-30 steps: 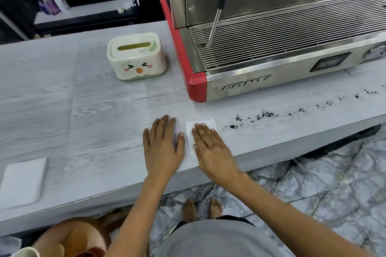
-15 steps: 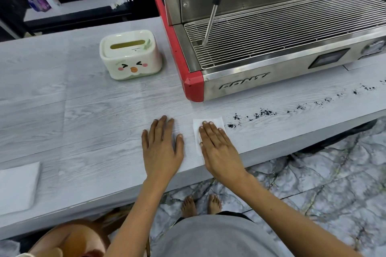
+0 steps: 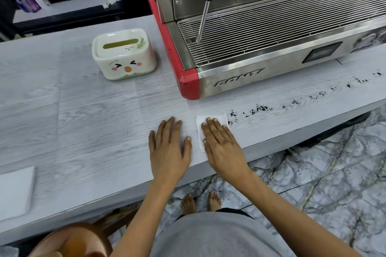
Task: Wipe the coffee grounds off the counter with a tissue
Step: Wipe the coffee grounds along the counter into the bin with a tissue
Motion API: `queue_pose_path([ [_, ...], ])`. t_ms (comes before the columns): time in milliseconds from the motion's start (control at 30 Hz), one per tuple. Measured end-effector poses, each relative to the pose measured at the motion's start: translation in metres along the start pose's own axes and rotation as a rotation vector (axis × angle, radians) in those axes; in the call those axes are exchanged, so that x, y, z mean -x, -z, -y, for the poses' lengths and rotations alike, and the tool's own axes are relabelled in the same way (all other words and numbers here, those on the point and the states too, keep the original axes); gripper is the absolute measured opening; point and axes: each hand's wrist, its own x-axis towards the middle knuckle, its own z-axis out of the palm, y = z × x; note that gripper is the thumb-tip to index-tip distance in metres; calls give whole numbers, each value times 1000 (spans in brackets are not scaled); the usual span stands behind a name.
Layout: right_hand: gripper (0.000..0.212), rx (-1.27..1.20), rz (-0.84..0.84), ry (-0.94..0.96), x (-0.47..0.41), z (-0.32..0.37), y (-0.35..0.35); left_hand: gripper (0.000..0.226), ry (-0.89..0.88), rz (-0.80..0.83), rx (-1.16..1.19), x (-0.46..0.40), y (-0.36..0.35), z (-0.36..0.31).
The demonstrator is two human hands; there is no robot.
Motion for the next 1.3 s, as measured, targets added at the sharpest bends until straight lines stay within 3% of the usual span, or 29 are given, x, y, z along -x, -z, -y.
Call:
queue_pose_path([
  [700,48,34,4,-1,-2,-49,15,56,-15,8,-3,-3,-3,-11],
  [1300,47,10,-22,-18,-3,-49,14,59,-42,72,-39,-13,-11,-34],
])
